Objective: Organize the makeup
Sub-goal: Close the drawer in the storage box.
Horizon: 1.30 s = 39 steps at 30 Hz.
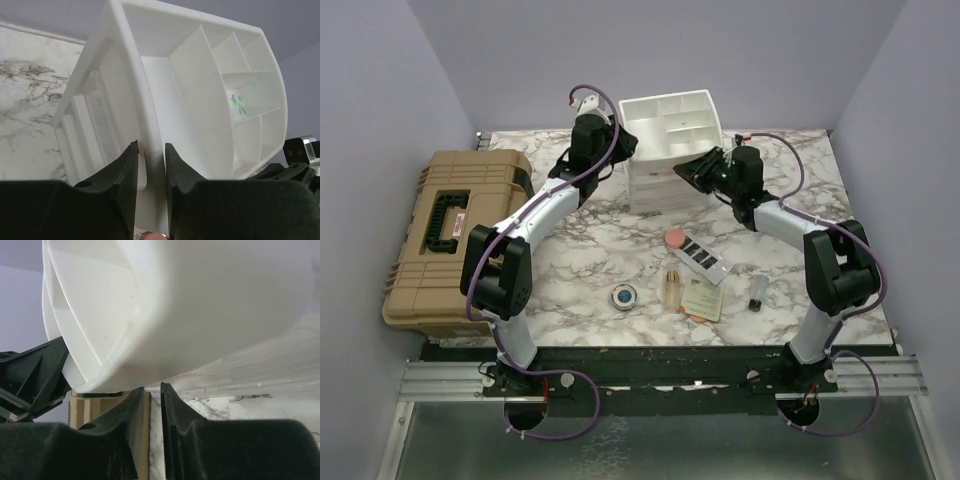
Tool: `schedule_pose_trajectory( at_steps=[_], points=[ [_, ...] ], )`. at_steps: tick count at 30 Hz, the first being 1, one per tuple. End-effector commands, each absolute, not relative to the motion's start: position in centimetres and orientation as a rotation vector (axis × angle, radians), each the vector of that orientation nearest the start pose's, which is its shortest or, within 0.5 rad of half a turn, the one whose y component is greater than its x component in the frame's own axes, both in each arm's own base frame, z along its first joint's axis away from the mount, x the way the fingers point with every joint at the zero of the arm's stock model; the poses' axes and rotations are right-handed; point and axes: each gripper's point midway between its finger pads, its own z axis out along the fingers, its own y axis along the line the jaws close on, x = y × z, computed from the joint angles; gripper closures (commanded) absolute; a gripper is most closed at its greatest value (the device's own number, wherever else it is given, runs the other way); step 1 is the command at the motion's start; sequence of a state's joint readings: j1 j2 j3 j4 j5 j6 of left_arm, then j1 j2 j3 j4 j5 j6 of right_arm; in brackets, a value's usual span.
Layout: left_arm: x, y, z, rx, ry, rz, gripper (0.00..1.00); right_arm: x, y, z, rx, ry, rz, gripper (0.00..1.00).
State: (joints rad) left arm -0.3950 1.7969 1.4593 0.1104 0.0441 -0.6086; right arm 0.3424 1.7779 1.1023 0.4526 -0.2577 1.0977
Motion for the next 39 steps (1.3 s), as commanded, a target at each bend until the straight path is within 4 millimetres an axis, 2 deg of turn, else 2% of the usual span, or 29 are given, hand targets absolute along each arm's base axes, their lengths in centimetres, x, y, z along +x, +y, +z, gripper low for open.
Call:
schedule_pose_trajectory(
  at_steps=[1, 4, 9, 12, 17, 22, 25, 27, 32, 35, 37, 39],
  points=[
    [46.7, -28.5, 25.3, -0.192, 1.949, -0.921, 0.89, 48.2, 23.5, 17.8, 0.39, 1.984, 1.162, 0.7],
    [47.1, -28.5, 25.1, -0.243, 1.939, -0.924, 0.89, 46.9, 23.2, 17.1, 0.377, 1.989, 1.182, 0.64],
    [48.2, -28.2, 25.0, -0.324, 1.924, -0.911, 0.89, 45.4, 22.7, 17.7, 0.454, 1.829, 1.295, 0.43],
    [48.5, -28.5, 25.4, -0.335, 1.91, -0.927, 0.89, 45.6, 22.8, 17.1, 0.471, 1.799, 1.323, 0.4],
    [49.1, -28.2, 24.6, -0.366, 1.917, -0.903, 0.89, 45.7, 23.4, 17.3, 0.436, 1.715, 1.41, 0.35],
    [49.7, -28.6, 24.1, -0.384, 1.924, -0.91, 0.89, 45.6, 23.6, 18.6, 0.304, 1.717, 1.348, 0.34],
    [49.9, -28.7, 23.7, -0.393, 1.93, -0.913, 0.9, 45.4, 22.6, 18.5, 0.345, 1.721, 1.287, 0.36],
    [49.8, -28.8, 23.6, -0.392, 1.933, -0.921, 0.9, 46.0, 22.3, 18.5, 0.361, 1.731, 1.258, 0.44],
    [49.3, -28.4, 23.6, -0.399, 1.933, -0.916, 0.91, 46.8, 23.4, 20.1, 0.243, 1.713, 1.344, 0.59],
    [48.9, -28.2, 23.9, -0.394, 1.928, -0.915, 0.91, 47.6, 23.4, 19.7, 0.239, 1.766, 1.334, 0.7],
    [49.0, -27.9, 24.2, -0.405, 1.916, -0.901, 0.91, 48.1, 22.8, 19.5, 0.274, 1.776, 1.302, 0.72],
    [49.0, -27.7, 24.2, -0.416, 1.912, -0.89, 0.91, 48.0, 22.7, 19.5, 0.276, 1.776, 1.309, 0.69]
  ],
)
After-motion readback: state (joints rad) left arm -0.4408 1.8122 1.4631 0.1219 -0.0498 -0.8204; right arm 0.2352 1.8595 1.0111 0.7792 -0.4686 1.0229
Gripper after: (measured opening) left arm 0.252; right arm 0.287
